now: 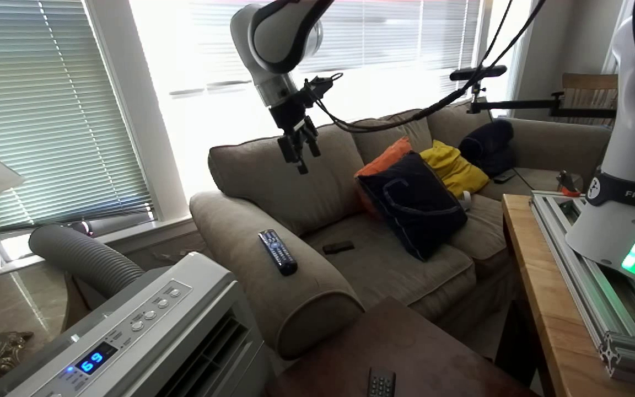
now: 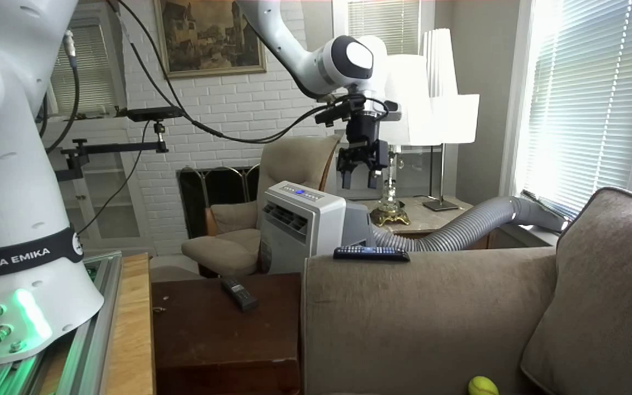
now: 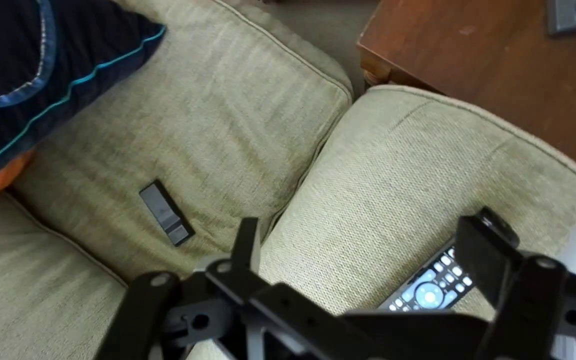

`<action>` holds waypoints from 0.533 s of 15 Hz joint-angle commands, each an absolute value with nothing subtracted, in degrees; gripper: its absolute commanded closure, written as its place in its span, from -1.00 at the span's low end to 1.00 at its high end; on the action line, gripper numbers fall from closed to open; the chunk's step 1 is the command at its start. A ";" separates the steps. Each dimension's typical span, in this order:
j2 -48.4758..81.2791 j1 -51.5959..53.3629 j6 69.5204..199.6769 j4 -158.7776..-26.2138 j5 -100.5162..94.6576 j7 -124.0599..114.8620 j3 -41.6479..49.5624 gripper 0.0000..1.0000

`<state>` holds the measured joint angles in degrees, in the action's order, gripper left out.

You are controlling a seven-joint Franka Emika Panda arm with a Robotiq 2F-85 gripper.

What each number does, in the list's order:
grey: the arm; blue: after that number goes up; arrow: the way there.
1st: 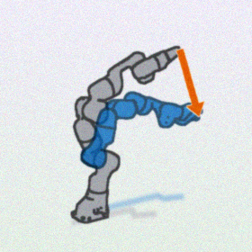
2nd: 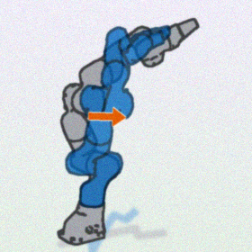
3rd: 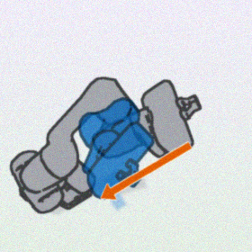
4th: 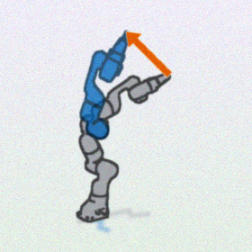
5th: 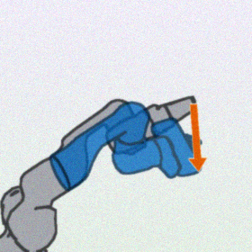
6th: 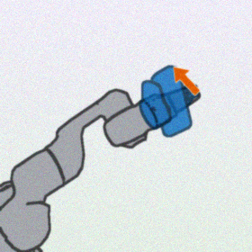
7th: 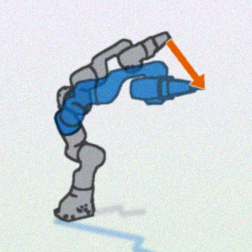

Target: Put the remote on the arm rest

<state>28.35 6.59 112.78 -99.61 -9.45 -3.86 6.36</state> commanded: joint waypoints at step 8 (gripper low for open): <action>-0.49 1.95 123.18 -133.24 -1.70 2.05 0.71 -1.00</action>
<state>9.04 3.64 120.26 -122.08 -6.85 0.59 2.19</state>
